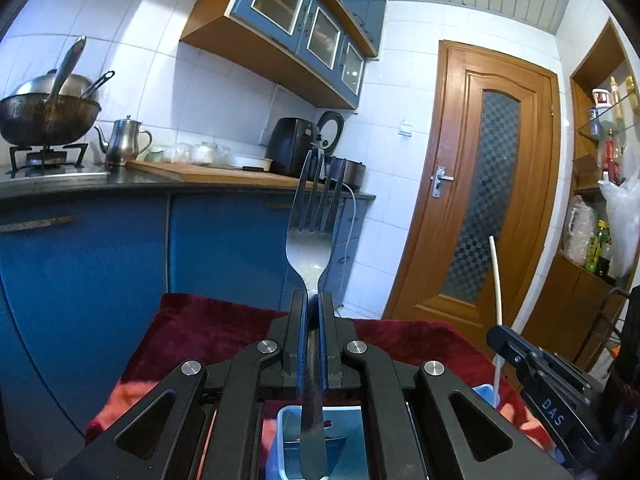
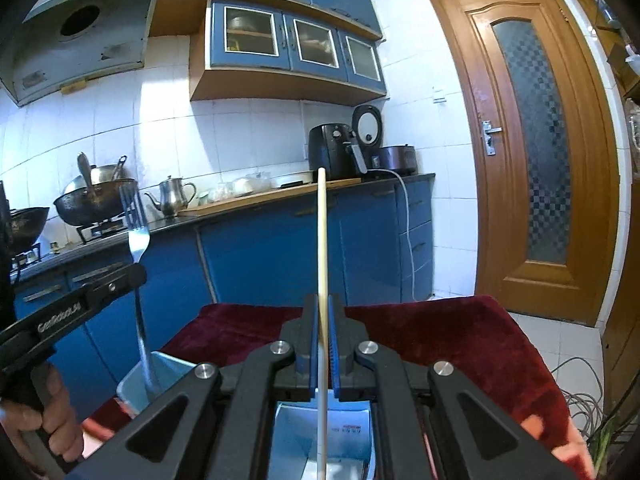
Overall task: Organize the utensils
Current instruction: 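Lift the fork with left tool while right tool carries the chopstick to the holder, then open left tool over the holder while right tool drops the chopstick in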
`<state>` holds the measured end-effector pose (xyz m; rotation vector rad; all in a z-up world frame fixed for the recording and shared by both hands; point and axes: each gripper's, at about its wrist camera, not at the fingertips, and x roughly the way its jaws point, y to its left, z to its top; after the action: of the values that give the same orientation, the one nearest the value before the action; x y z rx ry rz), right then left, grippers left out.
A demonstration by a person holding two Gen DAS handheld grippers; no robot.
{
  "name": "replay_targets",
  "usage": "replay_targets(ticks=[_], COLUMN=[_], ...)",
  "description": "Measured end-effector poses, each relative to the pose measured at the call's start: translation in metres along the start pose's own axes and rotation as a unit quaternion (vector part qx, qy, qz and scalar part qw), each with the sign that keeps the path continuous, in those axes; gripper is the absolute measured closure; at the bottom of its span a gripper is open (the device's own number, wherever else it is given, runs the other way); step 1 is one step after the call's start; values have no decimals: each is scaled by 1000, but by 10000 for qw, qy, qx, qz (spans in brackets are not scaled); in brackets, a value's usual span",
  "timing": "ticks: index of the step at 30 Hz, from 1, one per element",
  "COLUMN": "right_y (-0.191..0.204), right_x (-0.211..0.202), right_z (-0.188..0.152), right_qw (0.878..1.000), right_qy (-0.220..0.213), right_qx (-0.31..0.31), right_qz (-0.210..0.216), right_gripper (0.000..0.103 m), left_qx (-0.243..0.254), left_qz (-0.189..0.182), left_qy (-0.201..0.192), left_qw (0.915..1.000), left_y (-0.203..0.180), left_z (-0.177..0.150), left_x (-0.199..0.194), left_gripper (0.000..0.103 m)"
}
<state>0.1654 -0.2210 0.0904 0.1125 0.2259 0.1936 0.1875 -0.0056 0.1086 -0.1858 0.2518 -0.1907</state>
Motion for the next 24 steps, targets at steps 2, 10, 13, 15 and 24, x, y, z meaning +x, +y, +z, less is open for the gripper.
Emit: replay_targets(ticks=[2,10,13,15,24], right_y=[0,6,6,4,7], right_x=[3,9,6,5,-1], right_z=[-4,-20,-25,-28,-30], right_qw=[10000,9994,9991,9989,9978], right_qy=[-56,119,200,281,460], right_qx=[-16,-333,-376,-379,-454], right_qz=[-29,-16,13,36,172], right_gripper=[97,97,97,97,93], left_qx=[4,97,180,209,185], left_qz=[-29,-73,-31,-32,-127], left_qy=[-11,285,342,380,689], left_qw=[10000,9995,9992,9991,9974], left_y=[0,-3,-4,-4,-3], left_z=[-5,-20,-25,-28,-33], left_x=[0,7,4,2,-3], left_gripper=[98,98,98,98,91])
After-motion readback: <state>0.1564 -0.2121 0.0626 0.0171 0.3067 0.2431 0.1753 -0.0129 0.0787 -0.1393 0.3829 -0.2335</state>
